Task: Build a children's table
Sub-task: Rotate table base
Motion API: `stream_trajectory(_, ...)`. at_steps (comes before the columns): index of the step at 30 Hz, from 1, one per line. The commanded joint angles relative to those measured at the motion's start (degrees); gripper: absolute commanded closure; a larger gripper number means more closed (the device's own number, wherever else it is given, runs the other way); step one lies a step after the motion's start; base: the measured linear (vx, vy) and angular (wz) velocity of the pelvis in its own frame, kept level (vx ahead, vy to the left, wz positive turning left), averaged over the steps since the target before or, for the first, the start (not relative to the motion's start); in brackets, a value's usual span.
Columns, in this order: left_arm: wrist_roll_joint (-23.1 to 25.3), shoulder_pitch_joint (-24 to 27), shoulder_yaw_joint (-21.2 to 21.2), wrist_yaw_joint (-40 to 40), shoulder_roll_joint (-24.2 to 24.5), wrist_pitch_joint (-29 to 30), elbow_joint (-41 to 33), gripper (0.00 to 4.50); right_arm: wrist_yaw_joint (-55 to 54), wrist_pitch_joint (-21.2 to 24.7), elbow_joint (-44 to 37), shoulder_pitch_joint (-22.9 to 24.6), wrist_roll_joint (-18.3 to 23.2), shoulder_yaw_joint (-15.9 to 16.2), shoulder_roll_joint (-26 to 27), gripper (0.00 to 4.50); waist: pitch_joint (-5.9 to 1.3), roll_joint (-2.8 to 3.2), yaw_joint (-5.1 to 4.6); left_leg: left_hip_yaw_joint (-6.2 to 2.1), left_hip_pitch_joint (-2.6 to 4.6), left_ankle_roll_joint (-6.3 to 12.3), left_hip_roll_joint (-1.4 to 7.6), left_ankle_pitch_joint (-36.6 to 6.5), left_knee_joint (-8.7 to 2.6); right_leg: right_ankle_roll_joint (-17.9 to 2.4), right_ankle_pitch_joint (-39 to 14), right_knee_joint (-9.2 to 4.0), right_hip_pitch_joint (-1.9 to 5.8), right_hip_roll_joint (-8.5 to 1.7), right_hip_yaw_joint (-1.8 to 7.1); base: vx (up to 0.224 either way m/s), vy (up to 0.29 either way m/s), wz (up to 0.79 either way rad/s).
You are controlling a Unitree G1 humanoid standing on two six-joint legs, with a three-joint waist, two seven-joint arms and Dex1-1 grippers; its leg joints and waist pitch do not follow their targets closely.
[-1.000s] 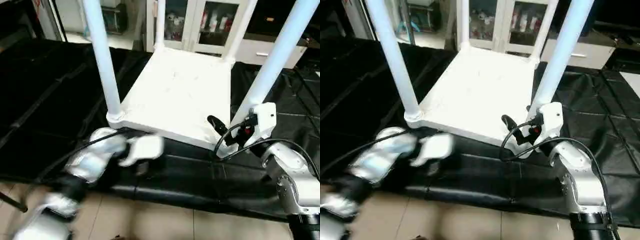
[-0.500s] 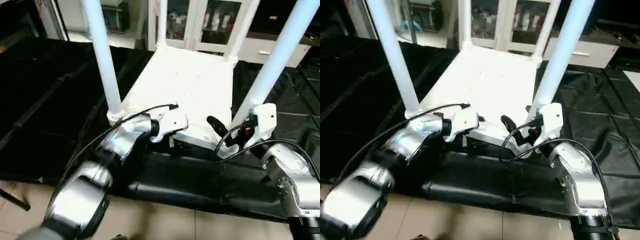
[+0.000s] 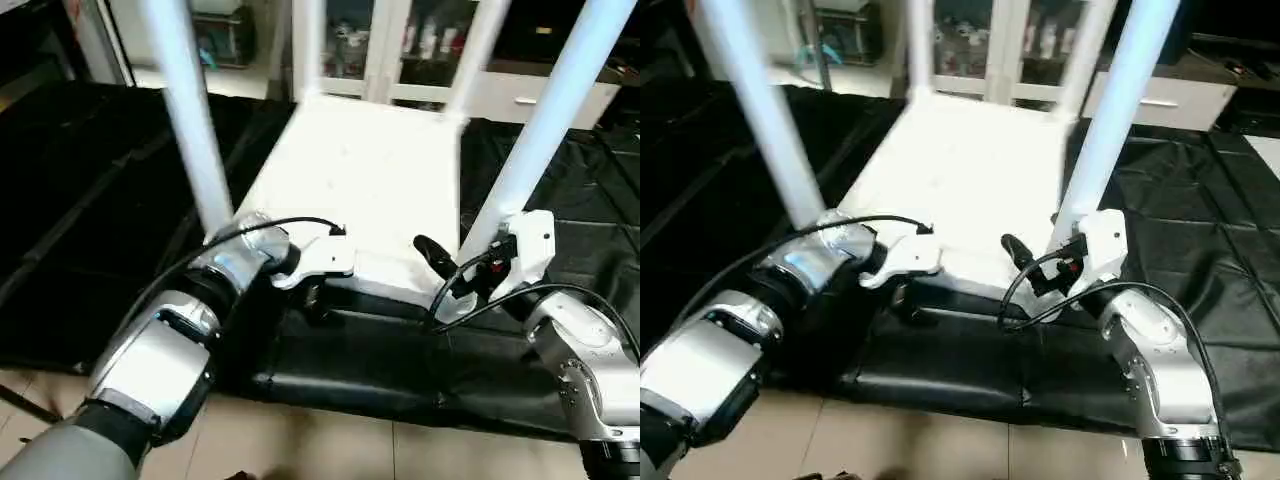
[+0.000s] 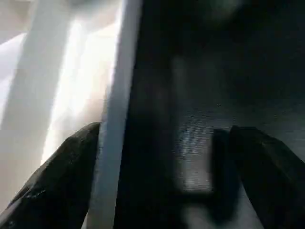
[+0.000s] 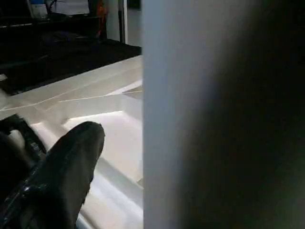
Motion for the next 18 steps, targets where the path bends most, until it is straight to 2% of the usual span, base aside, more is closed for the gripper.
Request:
stream_trajectory(1,0.2,0.9,-2.0,-6.2,-0.1,-0.3,1.4,0.08,0.2,0.8,-0.6,-1.0,0.1,0.2,0.0,0.0,-3.74,-0.36,0.6,-2.1,0.3,4.81,3.92,-5.6,-3.65,-17.7,3.8,-3.73,3.39,-5.44,2.88,0.0,0.0,0.0)
stream_trajectory(3,-1.2,2.1,-2.1,-11.8,3.3,2.4,-2.6,0.08,-0.2,0.2,0.9,-2.1,-0.1,0.4,0.9,0.0,-3.69,-0.78,0.33,-2.13,0.19,4.86,3.96,-5.6,-3.78,-17.7,2.6,-3.71,3.38,-5.43,2.84,0.0,0.0,0.0)
stream_trajectory(6,-1.4,3.5,-2.1,-13.3,5.8,3.8,-5.4,0.08,-0.3,0.0,1.5,-2.7,-0.2,1.2,1.7,0.0,-3.63,-0.44,-0.11,-2.12,0.22,4.74,4.01,-5.8,-3.81,-17.8,1.9,-3.68,3.22,-5.35,2.85,0.0,0.0,0.0)
stream_trajectory(7,-1.0,4.9,-1.1,-9.9,7.4,3.0,-7.1,0.08,-0.2,0.2,1.7,-3.3,0.2,2.1,3.1,0.0,-3.59,-0.8,-0.13,-2.13,0.24,4.91,4.11,-6.0,-3.83,-17.8,0.8,-3.64,3.15,-5.49,2.86,0.0,0.0,0.0)
stream_trajectory(8,-1.0,4.9,-1.1,-9.9,7.4,3.0,-7.1,0.08,-0.2,0.2,1.7,-3.3,0.2,2.1,3.1,0.0,-3.57,-0.71,-0.25,-2.13,0.21,4.79,4.11,-6.1,-3.86,-17.7,0.4,-3.67,3.08,-5.43,2.82,0.0,0.0,0.0)
stream_trajectory(9,-0.9,5.9,0.3,-5.1,7.8,1.1,-7.7,0.08,-0.1,0.5,1.6,-3.7,0.6,3.0,4.3,0.0,-3.53,-2.03,-0.48,-1.97,0.11,4.98,4.07,-6.4,-3.9,-17.4,-0.4,-3.87,3.12,-5.28,2.75,0.0,0.0,0.0)
stream_trajectory(10,-1.5,6.4,1.6,-1.8,7.4,-0.2,-7.6,0.08,-0.1,0.6,1.7,-3.9,0.6,3.7,5.0,0.0,-3.53,-1.9,-0.22,-2.02,0.24,4.8,4.09,-6.4,-3.87,-16.9,-2.0,-3.89,3.01,-5.44,2.78,0.0,0.0,0.0)
stream_trajectory(11,-1.5,6.4,1.6,-1.8,7.4,-0.2,-7.6,0.08,-0.1,0.6,1.7,-3.9,0.6,3.7,5.0,0.0,-3.45,-1.22,-0.01,-2.01,0.51,4.26,4.25,-6.8,-3.92,-16.7,-2.9,-3.99,2.67,-5.48,2.86,0.0,0.0,0.0)
stream_trajectory(12,-1.8,6.7,2.5,0.1,7.1,-0.9,-7.6,0.08,-0.1,0.6,1.8,-4.0,0.6,4.1,5.5,0.0,-3.45,-1.05,0.16,-2.01,0.72,3.87,4.39,-7.0,-4.03,-16.5,-3.3,-4.06,2.47,-5.44,2.85,0.0,0.0,0.0)
stream_trajectory(13,-3.6,8.1,5.1,5.3,6.1,-2.1,-9.0,0.08,-0.1,0.8,2.0,-4.3,0.5,5.7,7.2,0.0,-3.36,-1.78,0.3,-1.99,0.68,3.37,4.52,-7.1,-4.16,-16.8,-2.5,-3.74,2.43,-5.38,2.76,0.0,0.0,0.0)
stream_trajectory(14,-4.7,9.0,6.5,7.4,5.7,-1.8,-10.4,0.08,0.0,0.8,2.1,-4.4,0.3,6.5,8.0,0.0,-3.38,-1.68,0.35,-2.03,0.55,3.23,4.54,-7.0,-4.15,-16.9,-2.0,-3.63,2.49,-5.52,2.76,0.0,0.0,0.0)
stream_trajectory(16,-7.3,10.9,9.6,11.2,4.3,0.0,-13.8,0.08,-0.2,0.8,2.4,-4.6,0.0,7.7,9.5,0.0,-3.43,-2.03,0.5,-2.0,0.65,3.34,4.65,-6.1,-4.19,-16.8,-0.5,-3.47,2.4,-5.48,2.74,0.0,0.0,0.0)
stream_trajectory(18,-8.6,11.7,11.0,12.2,3.7,0.5,-15.3,0.08,-0.3,0.6,2.8,-4.8,-0.1,8.0,10.0,0.0,-3.49,-1.93,0.82,-1.9,0.64,3.28,4.61,-5.5,-4.1,-17.1,0.8,-3.32,2.34,-5.58,2.8,0.0,0.0,0.0)
